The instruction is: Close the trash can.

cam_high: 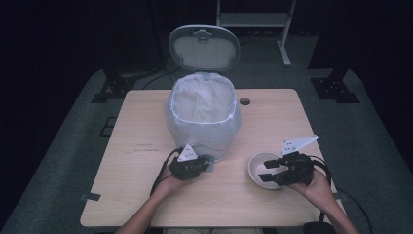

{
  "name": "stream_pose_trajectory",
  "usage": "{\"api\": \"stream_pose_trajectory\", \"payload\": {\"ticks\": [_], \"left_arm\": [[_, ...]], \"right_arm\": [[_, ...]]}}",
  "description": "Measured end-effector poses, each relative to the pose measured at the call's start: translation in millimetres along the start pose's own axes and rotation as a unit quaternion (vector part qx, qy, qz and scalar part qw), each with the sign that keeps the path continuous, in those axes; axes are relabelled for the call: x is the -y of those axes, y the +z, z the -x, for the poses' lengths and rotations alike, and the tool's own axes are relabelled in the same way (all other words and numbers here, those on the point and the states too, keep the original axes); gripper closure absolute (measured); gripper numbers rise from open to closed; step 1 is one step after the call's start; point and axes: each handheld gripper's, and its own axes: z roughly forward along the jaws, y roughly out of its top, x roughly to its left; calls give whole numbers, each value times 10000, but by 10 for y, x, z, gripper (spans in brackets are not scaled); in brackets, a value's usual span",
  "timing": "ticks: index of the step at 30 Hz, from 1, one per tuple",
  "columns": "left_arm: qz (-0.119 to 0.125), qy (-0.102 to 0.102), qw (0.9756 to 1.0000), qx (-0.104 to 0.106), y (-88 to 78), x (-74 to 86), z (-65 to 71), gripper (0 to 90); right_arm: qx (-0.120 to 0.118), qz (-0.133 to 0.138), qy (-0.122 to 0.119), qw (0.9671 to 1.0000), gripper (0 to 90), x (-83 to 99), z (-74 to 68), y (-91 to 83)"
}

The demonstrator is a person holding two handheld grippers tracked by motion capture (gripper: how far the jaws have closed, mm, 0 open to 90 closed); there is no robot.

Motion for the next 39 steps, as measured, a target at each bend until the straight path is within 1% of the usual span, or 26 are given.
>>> {"api": "stream_pose_trajectory", "payload": {"ticks": [9,20,23,25,28,32,36,39], "left_arm": [[16,-12,10000,-16,2,0,1,707],[17,-27,10000,-18,2,0,3,707],[15,11,10000,-28,1,-1,-2,707],[10,-21,10000,-15,2,0,1,707],[8,-20,10000,-15,2,0,1,707],[9,-21,10000,-18,2,0,2,707],[6,-22,10000,-16,1,0,1,707],[5,-21,10000,-17,1,0,1,707]], "right_arm": [[-31,-59,3,10000,433,137,-39,123],[35,-277,-69,9996,433,227,-62,292],[21,-340,-72,9994,432,242,-61,333],[8,-380,-71,9993,432,256,-59,365],[93,-479,-146,9987,436,271,-61,405],[149,-517,-171,9984,447,280,-67,417],[243,-598,-224,9977,488,308,-64,444],[341,-711,-293,9965,542,335,-65,482]]}}
